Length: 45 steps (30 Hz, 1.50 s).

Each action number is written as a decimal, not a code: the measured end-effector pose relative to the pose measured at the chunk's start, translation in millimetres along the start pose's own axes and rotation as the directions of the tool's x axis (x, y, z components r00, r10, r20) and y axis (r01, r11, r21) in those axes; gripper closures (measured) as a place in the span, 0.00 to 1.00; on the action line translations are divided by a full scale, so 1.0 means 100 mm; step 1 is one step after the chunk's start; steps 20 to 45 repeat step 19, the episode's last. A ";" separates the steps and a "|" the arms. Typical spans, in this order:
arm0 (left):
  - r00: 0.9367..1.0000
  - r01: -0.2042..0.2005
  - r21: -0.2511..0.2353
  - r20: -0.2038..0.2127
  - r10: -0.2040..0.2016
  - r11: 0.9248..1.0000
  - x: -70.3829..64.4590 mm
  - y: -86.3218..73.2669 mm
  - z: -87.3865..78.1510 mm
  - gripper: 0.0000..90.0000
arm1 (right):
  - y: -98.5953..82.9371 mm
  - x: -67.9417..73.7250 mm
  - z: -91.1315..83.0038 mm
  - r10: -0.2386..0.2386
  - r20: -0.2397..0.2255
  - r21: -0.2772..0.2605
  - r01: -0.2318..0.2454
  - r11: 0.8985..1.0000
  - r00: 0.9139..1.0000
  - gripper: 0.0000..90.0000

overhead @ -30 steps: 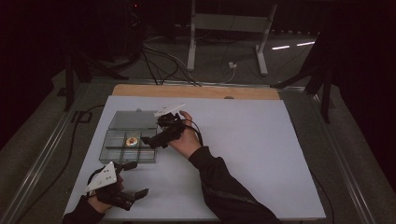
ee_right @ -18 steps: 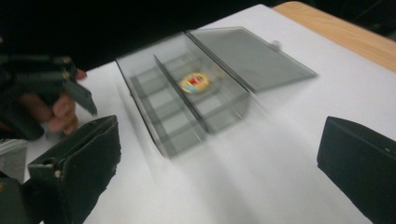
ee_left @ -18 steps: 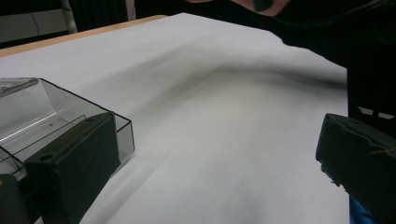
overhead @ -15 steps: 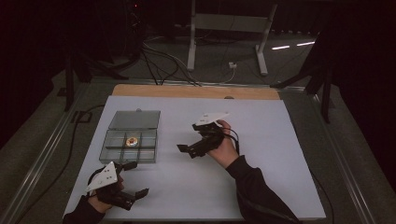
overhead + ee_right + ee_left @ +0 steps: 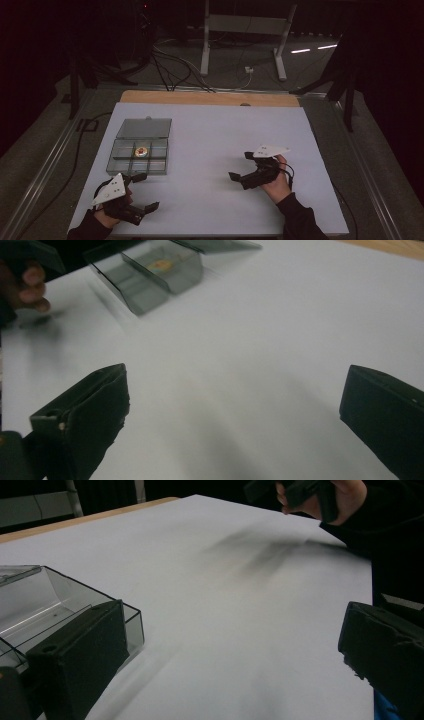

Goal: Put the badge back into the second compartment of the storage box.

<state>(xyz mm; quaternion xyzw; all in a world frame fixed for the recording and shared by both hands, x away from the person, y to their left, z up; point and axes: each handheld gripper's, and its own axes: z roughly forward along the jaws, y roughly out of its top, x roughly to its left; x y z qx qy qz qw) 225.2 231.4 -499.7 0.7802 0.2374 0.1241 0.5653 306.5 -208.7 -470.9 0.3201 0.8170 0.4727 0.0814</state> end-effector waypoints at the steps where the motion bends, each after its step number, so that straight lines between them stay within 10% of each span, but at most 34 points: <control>1: 1.000 -0.001 -0.001 0.000 0.001 1.000 0.00 0.00 0.00 0.00 | -0.05 -0.01 -0.05 0.009 0.011 -0.005 -0.009 1.000 1.000 0.00; 16: 1.000 -0.005 0.007 0.002 0.005 1.000 -0.01 0.00 0.02 0.00 | -0.63 -0.09 -0.52 0.112 0.118 -0.016 -0.111 0.994 0.987 0.00; 45: 1.000 -0.006 0.008 0.002 0.006 1.000 -0.01 0.00 0.02 0.00 | -0.63 -0.12 -0.54 0.127 0.128 -0.035 -0.123 0.992 0.984 0.00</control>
